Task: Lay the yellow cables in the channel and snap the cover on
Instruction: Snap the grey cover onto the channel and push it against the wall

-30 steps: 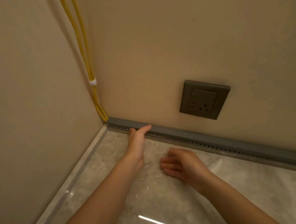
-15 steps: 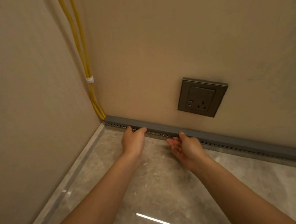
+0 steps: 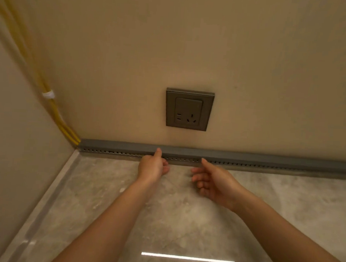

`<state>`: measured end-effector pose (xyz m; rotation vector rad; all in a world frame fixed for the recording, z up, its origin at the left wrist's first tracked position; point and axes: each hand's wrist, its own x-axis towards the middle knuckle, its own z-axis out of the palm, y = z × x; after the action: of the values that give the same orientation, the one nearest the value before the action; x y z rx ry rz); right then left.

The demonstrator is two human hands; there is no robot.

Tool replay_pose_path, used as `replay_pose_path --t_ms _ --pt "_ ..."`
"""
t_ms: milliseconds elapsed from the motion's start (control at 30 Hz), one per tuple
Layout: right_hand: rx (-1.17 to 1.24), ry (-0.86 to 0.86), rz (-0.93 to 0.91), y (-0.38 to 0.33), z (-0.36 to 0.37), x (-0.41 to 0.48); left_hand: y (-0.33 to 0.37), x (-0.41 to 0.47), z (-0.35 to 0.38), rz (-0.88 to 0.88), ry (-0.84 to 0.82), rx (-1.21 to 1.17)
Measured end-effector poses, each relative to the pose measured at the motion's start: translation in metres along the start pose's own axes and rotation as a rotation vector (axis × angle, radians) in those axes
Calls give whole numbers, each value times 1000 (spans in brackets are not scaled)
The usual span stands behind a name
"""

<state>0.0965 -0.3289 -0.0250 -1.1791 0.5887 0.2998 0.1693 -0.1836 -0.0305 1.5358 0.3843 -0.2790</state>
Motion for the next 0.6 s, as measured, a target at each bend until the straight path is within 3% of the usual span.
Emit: replay_pose_path --t_ms 100,233,500,600 --pt "125 120 -70 -1 -41 -13 -3 2 1 14 23 -9" --pt "246 307 -133 -15 -80 -24 -1 -4 10 0 57 -204" --pt "149 387 -58 -35 -83 -11 0 -11 21 -23 144 -246" --pt "151 382 -82 -32 -84 -8 -2 -19 32 -76 73 -207"
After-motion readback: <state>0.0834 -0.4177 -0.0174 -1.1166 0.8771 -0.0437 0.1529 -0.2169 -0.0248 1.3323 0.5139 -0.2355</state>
